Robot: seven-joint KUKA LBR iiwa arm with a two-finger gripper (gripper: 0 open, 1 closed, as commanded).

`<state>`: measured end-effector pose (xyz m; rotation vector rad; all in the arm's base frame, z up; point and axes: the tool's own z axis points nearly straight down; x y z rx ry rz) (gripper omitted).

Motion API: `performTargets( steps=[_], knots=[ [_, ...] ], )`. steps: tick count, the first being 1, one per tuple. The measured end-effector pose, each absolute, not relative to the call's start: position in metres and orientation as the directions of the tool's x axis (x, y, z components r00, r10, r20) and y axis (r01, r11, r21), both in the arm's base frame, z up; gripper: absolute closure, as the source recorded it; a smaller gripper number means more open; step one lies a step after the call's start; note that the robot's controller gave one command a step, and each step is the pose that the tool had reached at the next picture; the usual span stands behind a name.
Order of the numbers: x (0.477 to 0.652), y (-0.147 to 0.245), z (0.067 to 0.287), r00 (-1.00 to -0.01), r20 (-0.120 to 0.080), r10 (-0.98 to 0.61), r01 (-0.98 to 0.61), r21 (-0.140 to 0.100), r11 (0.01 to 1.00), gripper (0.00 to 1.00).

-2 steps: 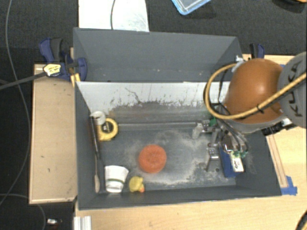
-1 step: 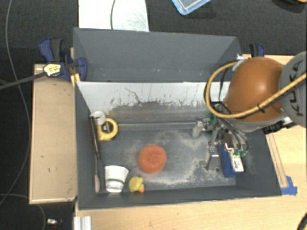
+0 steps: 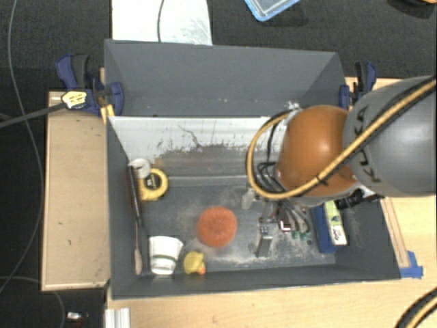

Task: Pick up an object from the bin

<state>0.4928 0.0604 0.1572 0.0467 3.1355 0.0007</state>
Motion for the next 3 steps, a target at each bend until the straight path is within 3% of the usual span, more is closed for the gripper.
performTargets(
  steps=[1, 2, 3],
  knots=[
    [0.495, 0.079, 0.122, -0.999, -0.012, 0.031, 0.031, 0.003, 1.0, 0.0],
    [0.496, 0.086, 0.111, -0.996, -0.014, 0.083, 0.083, -0.004, 0.997, 0.0],
    [0.523, 0.088, 0.084, -0.967, -0.014, 0.254, 0.254, 0.005, 0.967, 0.0]
  ],
)
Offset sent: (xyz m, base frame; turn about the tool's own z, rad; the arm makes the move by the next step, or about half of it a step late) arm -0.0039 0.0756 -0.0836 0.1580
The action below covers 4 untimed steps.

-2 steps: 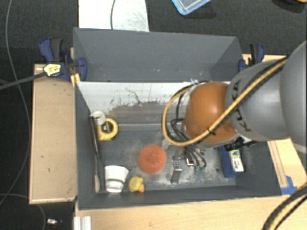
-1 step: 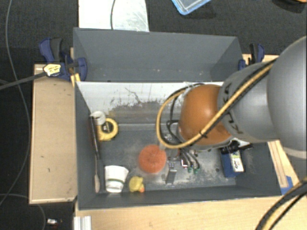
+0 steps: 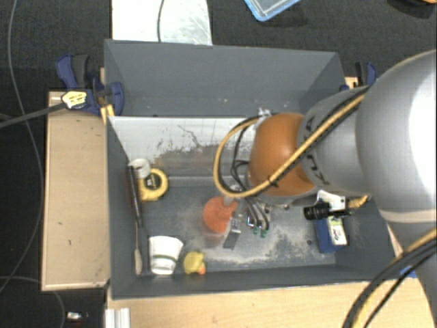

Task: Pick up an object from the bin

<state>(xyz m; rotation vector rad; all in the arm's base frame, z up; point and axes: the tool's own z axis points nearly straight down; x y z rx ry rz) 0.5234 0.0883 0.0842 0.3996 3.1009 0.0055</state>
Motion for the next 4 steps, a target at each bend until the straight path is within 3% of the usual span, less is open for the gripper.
performTargets(
  steps=[1, 4],
  knots=[
    [0.498, 0.172, 0.076, -0.964, -0.013, 0.266, 0.266, 0.007, 0.964, 1.0],
    [0.51, 0.163, 0.079, -0.965, -0.017, 0.262, 0.262, 0.01, 0.965, 1.0]
  ],
)
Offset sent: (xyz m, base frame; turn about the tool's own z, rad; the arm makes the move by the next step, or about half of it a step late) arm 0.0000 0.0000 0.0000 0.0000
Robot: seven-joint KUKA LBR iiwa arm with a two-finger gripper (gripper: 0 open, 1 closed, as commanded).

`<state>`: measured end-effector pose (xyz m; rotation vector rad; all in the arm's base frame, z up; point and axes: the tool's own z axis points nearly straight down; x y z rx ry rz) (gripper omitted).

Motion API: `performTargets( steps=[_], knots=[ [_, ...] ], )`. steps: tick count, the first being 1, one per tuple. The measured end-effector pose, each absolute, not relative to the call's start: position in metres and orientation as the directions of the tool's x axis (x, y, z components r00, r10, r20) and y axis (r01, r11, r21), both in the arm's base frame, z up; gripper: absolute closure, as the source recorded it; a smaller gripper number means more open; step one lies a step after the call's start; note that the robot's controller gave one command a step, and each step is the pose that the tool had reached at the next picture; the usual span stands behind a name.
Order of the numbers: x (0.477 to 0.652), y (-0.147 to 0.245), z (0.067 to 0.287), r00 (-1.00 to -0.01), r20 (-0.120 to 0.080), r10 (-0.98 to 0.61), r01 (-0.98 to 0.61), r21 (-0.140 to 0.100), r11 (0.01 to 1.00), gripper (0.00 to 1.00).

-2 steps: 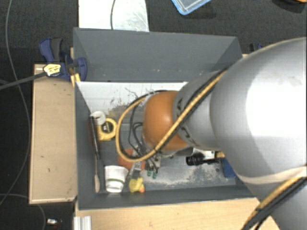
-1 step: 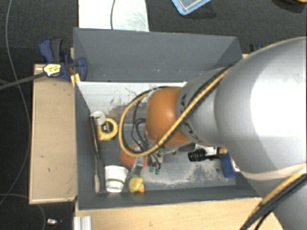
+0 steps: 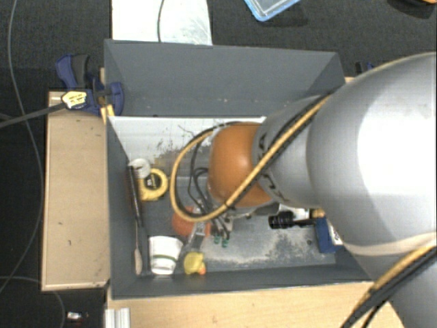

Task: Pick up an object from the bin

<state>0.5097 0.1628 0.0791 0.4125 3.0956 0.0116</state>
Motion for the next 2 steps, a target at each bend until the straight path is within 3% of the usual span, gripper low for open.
performTargets(
  steps=[1, 2],
  knots=[
    [0.514, 0.165, 0.139, -0.962, -0.013, 0.274, 0.274, 0.007, 0.962, 1.0],
    [0.513, 0.173, 0.213, -0.962, -0.01, 0.273, 0.273, 0.005, 0.962, 1.0]
  ],
)
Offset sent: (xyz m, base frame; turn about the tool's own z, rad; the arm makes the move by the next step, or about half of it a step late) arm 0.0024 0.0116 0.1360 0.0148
